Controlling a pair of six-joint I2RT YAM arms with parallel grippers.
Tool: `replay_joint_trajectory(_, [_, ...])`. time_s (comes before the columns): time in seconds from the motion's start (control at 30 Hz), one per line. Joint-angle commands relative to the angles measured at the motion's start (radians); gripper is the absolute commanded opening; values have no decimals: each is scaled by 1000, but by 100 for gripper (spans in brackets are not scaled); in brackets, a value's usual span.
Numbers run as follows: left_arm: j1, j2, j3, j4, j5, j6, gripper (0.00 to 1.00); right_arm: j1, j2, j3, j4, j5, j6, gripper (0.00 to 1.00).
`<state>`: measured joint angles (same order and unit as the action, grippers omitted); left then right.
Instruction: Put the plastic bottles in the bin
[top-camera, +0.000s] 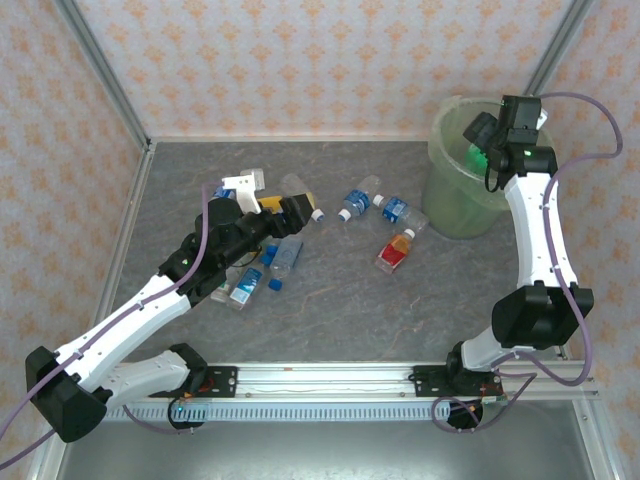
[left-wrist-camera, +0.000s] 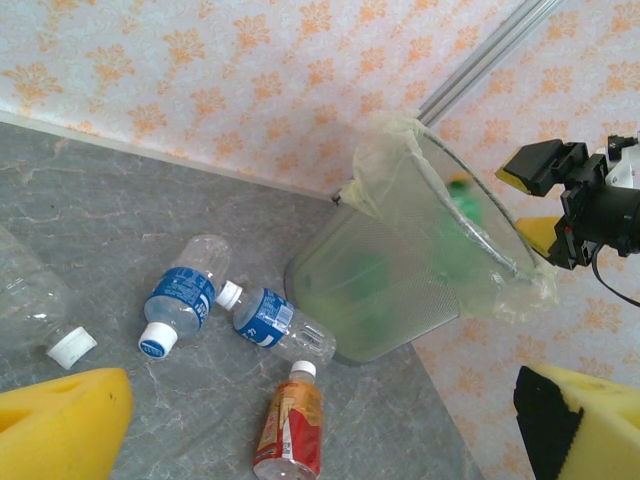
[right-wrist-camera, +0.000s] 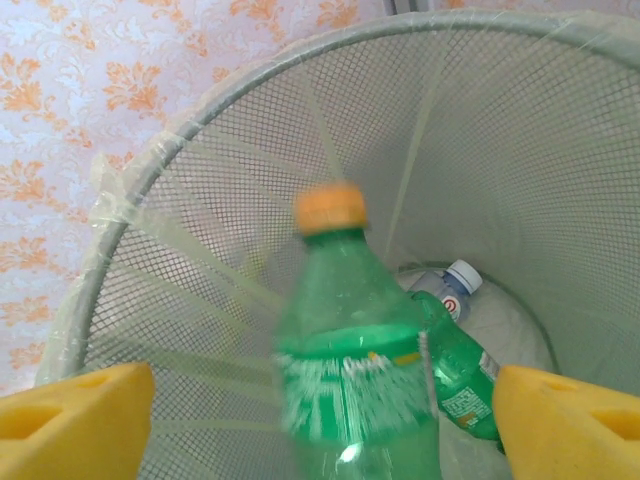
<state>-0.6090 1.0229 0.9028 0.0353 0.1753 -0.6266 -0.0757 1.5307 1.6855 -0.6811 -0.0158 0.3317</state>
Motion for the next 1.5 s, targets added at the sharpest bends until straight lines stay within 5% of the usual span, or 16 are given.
replay_joint_trajectory(0.0, [-8,-1,40,11,-19,19,99,-3,-14,16,8,-29,-20,94])
replay_joint_trajectory(0.47, [-8,-13,25,-47,-155,-8,99,18,-79,-13,9,-90,-12,100])
replay_joint_trajectory(0.77, [-8,-39,-20,-136,-301,-56,99,162,-123,-28,11,-42,12,100])
replay_joint_trajectory(1.13, [-7,-29,-70,-164,-201,-43,99,443,-172,-218,38,107,149,100])
replay_joint_trajectory(1.47, [-8,64,-49,-138,-54,60,99,584,-232,-524,93,166,462,100])
